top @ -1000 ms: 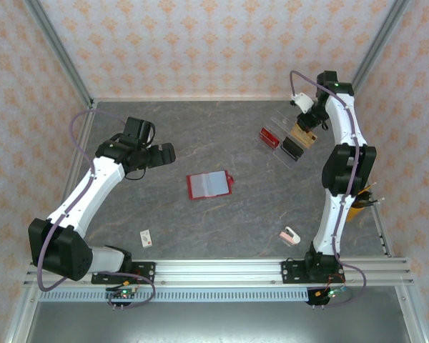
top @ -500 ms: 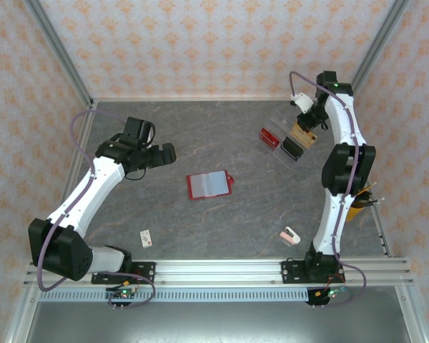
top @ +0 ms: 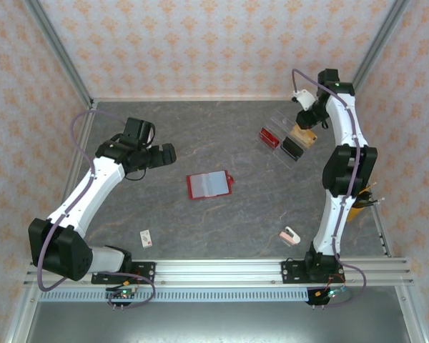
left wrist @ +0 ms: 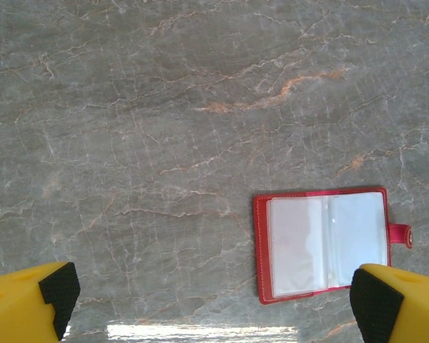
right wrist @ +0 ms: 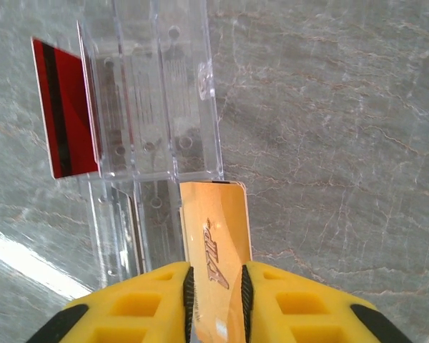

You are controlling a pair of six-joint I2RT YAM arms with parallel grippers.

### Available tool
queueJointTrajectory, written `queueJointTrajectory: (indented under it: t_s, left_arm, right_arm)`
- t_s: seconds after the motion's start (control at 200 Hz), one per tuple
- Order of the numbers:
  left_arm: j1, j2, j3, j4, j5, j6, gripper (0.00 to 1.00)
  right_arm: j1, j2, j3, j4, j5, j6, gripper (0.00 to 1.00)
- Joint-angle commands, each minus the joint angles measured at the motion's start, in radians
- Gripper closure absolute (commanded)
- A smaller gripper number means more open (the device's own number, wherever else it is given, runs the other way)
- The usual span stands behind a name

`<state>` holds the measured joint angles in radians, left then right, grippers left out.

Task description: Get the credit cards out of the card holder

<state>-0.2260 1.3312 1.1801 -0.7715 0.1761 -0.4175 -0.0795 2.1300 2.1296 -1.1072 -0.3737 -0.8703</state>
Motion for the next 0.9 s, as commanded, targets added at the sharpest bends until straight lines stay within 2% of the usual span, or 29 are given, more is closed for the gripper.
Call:
queueJointTrajectory:
  t_s: [0.0,0.095,0.21,0.305,0.39,0.45,0.646,0.896]
  left_arm:
    - [0.007,-0.008,-0.027,-0.004,0.011,-0.018,0.0]
    - [0.007,-0.013,-0.054,0.026,0.03,-0.06,0.0]
    - [0.008,-0.012,-0.1,0.084,0.077,-0.111,0.0]
    - [0.008,0.004,-0.129,0.118,0.105,-0.184,0.0]
    - [0.009,0.024,-0.152,0.147,0.126,-0.211,0.0]
    - [0.009,0.04,-0.161,0.155,0.124,-0.225,0.0]
    - [0.008,0.081,-0.179,0.181,0.132,-0.239,0.0]
    - [0.01,0.085,-0.215,0.208,0.126,-0.25,0.0]
  right_arm:
    - [-0.001,-0.113,-0.02,0.039,-0.062,0.148,0.71]
    - [0.008,-0.188,-0.119,0.13,-0.143,0.303,0.71]
    - [0.067,-0.365,-0.413,0.435,-0.266,0.484,0.62]
    - [0.193,-0.502,-0.611,0.634,-0.219,0.564,0.59]
    - [0.332,-0.584,-0.713,0.74,-0.118,0.676,0.53]
    - [0.412,-0.593,-0.727,0.754,-0.026,0.808,0.51]
    - [0.569,-0.492,-0.655,0.633,0.056,1.071,0.52]
    - [0.727,-0.317,-0.639,0.579,0.089,1.192,0.51]
